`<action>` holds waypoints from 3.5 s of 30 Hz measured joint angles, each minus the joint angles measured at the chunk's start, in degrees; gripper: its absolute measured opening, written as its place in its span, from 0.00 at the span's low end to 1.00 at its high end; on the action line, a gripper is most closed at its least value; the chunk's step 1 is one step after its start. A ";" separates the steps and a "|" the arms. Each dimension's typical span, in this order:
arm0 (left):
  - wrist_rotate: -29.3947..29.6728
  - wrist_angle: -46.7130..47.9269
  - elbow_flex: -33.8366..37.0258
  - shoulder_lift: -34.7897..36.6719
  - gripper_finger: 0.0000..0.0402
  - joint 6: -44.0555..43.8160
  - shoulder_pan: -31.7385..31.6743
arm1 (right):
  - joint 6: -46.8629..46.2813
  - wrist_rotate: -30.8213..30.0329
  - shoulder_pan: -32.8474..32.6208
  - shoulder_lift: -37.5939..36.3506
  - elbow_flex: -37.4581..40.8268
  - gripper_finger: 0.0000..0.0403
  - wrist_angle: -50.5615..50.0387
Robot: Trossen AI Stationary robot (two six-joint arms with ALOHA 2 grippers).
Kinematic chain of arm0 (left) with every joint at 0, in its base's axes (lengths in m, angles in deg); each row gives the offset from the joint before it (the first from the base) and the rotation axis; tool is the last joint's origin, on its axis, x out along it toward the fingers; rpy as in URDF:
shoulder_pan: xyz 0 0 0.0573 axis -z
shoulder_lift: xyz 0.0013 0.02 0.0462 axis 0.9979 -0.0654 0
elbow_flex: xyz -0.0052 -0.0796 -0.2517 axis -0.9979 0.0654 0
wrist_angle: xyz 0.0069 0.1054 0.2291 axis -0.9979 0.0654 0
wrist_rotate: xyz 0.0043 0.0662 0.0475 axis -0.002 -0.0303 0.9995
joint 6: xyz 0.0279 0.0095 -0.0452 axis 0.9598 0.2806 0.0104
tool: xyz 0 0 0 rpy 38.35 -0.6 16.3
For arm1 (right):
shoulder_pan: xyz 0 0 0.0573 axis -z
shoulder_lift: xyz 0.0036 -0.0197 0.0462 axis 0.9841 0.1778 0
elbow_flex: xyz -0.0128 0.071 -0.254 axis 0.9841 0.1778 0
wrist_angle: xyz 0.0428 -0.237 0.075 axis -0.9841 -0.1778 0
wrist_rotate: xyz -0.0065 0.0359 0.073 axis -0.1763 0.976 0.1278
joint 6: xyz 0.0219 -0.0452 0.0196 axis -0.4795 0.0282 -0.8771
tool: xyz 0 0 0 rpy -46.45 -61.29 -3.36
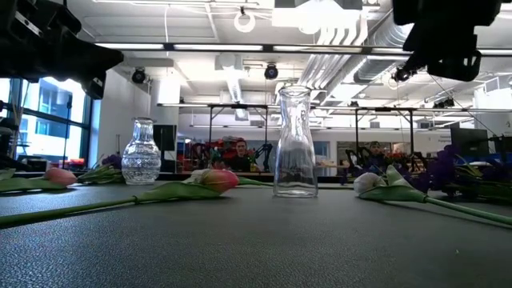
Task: Sort flowers into vase by color
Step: Put the bottom white tulip into the right transparent flower vase
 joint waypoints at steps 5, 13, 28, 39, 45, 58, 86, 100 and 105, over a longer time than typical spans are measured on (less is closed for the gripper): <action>0.01 -1.14 -0.01 -0.01 0.01 -0.57 -0.01 | -6.94 2.66 -0.16 10.57 -3.30 0.32 -2.91; 0.00 -2.45 -0.01 -0.01 0.01 -1.56 0.00 | -21.04 9.22 -0.14 22.46 -3.30 0.54 -2.59; 0.01 -2.51 0.00 0.01 0.01 -3.44 0.00 | -19.99 7.39 0.12 39.45 -16.06 0.41 -11.54; 0.01 -2.49 -0.01 0.01 0.01 -4.62 0.02 | -17.36 9.57 0.28 42.70 -20.72 0.06 -20.24; 0.02 -2.49 0.00 0.01 0.01 -4.59 0.02 | -16.29 11.81 -0.02 40.36 -20.39 0.02 -24.20; 0.00 -2.38 -0.01 0.01 0.01 -4.54 0.04 | 2.00 14.78 -6.82 28.67 -20.44 0.00 -4.43; 0.84 -2.60 -0.02 0.01 0.01 -4.98 0.04 | 69.65 15.50 10.05 25.25 4.99 0.00 97.11; 2.08 -2.62 -0.01 0.01 0.01 -4.96 0.04 | 74.33 -0.47 11.27 3.60 5.94 0.00 70.72; 2.19 -2.63 -0.02 0.01 0.01 -4.97 0.04 | 73.83 -3.88 12.84 3.33 5.92 0.00 66.20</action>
